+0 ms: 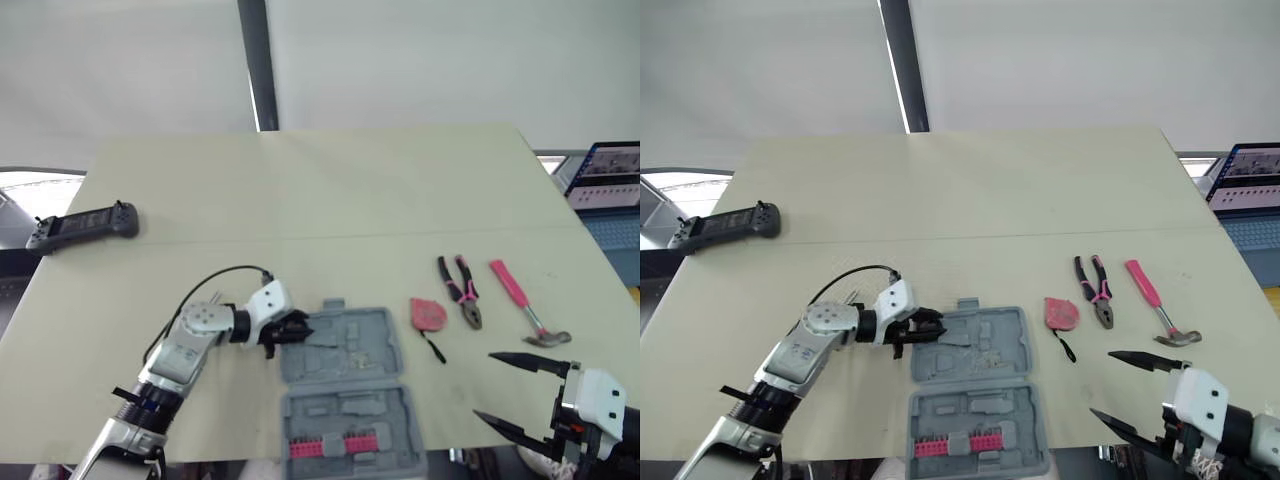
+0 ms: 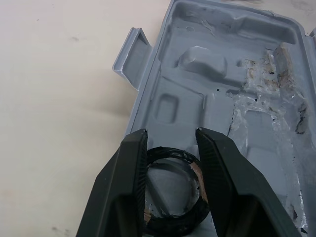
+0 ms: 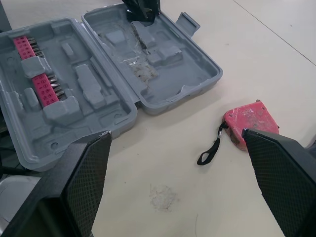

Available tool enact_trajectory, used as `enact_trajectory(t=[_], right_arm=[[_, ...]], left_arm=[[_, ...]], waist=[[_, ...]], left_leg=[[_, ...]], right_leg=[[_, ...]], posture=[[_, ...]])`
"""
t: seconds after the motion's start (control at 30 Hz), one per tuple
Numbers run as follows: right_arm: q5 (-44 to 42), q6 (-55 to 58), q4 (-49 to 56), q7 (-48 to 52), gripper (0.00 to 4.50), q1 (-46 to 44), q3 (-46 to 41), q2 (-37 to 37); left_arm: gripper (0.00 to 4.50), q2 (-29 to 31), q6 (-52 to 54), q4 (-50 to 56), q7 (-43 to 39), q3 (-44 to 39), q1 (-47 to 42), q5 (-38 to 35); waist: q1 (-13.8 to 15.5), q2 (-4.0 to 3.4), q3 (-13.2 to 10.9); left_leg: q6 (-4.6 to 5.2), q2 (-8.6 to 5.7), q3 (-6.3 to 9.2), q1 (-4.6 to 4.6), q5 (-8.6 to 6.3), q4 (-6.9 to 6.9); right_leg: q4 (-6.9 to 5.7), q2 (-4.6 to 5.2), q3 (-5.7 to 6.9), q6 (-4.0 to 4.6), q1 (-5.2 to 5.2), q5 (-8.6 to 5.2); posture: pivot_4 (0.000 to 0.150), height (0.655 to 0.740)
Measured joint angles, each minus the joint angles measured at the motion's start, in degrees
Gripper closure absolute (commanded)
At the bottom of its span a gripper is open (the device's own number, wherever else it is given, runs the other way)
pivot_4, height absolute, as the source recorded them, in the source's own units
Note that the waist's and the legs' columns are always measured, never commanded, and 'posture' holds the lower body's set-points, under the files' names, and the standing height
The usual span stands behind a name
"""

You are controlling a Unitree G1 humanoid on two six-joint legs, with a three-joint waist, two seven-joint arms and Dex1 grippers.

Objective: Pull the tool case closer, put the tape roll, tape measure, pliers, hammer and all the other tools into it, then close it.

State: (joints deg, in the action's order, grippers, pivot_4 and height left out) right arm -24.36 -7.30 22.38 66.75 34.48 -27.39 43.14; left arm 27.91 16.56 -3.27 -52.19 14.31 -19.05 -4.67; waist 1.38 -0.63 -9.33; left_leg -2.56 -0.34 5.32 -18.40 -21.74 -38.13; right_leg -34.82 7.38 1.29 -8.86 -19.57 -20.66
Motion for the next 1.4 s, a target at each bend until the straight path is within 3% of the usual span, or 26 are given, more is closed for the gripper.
enact_trajectory(t=[0.93, 1.4], right_arm=[[0.0, 0.8, 0.4, -0.6, 0.0, -0.6, 0.0, 0.0], [0.0, 1.1, 0.8, -0.6, 0.0, -0.9, 0.0, 0.2]], left_arm=[[2.8, 0.3, -8.6, -1.9, 3.5, 2.6, 0.4, 6.3], [2.8, -0.9, -9.9, -2.2, 5.2, 1.8, 2.5, 5.9]], waist=[[0.1, -0.04, 0.0], [0.1, -0.07, 0.0]], left_leg=[[0.0, -0.01, 0.01, 0.05, 0.0, 0.01], [0.0, 0.0, 0.0, 0.07, 0.0, 0.04]], right_leg=[[0.1, 0.01, 0.0, -0.05, 0.1, 0.03], [0.12, 0.01, -0.01, -0.07, 0.12, 0.04]], posture=[[0.15, 0.74], [0.15, 0.74]])
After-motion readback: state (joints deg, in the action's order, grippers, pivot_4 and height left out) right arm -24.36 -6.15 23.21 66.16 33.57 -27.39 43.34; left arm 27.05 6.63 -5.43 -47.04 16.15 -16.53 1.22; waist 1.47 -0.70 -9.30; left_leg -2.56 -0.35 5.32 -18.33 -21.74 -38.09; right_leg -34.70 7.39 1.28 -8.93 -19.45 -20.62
